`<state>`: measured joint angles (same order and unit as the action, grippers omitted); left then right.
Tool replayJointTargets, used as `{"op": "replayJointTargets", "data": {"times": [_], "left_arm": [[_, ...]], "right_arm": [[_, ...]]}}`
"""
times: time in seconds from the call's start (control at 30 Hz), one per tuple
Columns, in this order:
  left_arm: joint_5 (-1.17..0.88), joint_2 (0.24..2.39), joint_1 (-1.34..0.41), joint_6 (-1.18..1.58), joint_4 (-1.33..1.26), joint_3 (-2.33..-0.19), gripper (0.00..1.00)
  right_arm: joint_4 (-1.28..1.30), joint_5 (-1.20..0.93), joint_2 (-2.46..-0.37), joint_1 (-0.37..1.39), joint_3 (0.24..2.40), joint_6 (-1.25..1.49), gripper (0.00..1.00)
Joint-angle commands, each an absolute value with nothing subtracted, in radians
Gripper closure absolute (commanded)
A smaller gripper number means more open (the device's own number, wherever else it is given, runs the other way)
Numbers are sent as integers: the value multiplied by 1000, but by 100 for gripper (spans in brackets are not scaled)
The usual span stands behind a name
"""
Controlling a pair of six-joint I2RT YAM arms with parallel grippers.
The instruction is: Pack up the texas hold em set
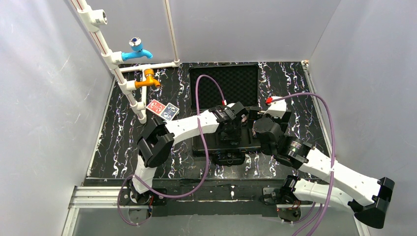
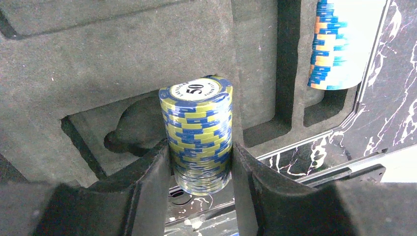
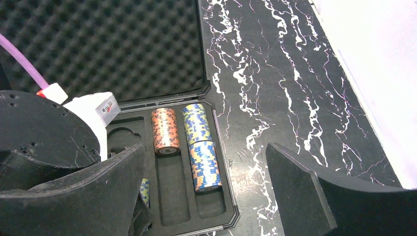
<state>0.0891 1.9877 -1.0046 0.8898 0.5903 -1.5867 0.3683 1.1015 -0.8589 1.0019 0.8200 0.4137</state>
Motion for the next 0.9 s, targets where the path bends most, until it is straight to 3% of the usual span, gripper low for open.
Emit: {"op": "replayJointTargets", "data": {"times": [0.0,0.33,0.87], "left_arm": [[108,1999,-1014,872,527,-1648,100],[136,1967,-1014,891,674,-1762,100],[95,2074,-1015,920,604,-1849,100]], "right_arm": [[354,1142,-849,1006,834,426,0],[365,1149,-844,1006,837,436,0],[391,1258,-707,1006,831,508,0]]}}
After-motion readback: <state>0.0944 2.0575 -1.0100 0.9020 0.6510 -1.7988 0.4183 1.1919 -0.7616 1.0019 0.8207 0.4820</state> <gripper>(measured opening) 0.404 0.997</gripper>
